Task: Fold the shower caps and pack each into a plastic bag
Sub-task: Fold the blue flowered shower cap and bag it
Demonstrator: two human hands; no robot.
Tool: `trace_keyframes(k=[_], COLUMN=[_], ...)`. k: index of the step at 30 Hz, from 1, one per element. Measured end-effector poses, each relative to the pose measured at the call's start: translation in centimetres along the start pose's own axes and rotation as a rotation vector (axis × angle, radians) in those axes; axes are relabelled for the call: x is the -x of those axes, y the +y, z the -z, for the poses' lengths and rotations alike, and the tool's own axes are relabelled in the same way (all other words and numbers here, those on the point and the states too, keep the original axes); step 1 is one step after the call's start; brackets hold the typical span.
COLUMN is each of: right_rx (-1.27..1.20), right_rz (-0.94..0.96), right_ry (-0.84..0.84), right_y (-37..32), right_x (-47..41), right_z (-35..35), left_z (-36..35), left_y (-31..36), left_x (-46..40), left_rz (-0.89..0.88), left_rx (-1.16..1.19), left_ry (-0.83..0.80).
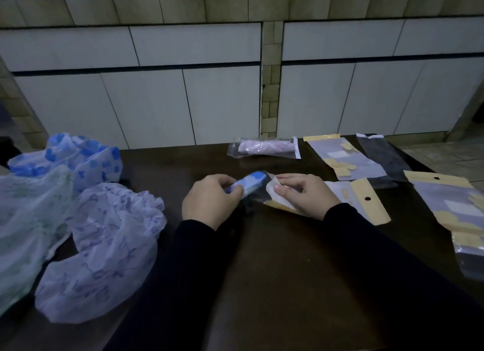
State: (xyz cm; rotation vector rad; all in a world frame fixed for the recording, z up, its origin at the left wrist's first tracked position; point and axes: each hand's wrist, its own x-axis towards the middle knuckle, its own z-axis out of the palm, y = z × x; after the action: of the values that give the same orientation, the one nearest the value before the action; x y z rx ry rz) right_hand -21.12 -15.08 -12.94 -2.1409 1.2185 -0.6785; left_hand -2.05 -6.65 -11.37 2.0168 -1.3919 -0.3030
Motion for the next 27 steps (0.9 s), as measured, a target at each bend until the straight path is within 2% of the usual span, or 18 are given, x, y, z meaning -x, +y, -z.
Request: trace_keyframes(k=[3,5,9,12,15,19,21,24,27], right_rx=[0.016,0.016,-0.047,-0.099,-0.159,-0.09,-0.022,0.014,0.069], right_rz=[0.007,0.012,0.028,0.011,0.032,0.095,0.172,0.295,0.318], right_ry=[-0.023,-0.02,0.009,0.059,0.07,0.094,0.08,-0.019,-0.091], right_y=[0.1,0.2,0.3,0.4,0.5,0.4,0.2,-0.3,-0.4], right_x=[0.0,0.0,0.0,0.0,0.1,0.0,0.0,0.2,0.3], right_z=[-0.2,-0.3,-0.4,-0.3,-0.3,-0.4,-0.5,-0.8,-1.3], left_z=[-0.1,-0.2,-0.7,-0.3,0.1,0.6,0.5,0.3,0.2], left_y=[0.4,0.5,0.5,0.0,-0.1,1.1,1.6,1.6,0.7], left_x=[-0.2,-0.3,-0.2,-0.4,-0.2,0.6,0.7,0.9,0.7], left_rz=[-0.083,-0.093,0.013,0.073,0.054,-0.115,-0.212,-0.285,-0.236], left_rx=[0.325,0.467,0.397,0.339,0.157,-0.168,-0.244,-0.184,-0.032], left_ry=[0.192,0.176,-0.1,-0.11,-0.1,-0.052,-0.069,-0.182,-0.284])
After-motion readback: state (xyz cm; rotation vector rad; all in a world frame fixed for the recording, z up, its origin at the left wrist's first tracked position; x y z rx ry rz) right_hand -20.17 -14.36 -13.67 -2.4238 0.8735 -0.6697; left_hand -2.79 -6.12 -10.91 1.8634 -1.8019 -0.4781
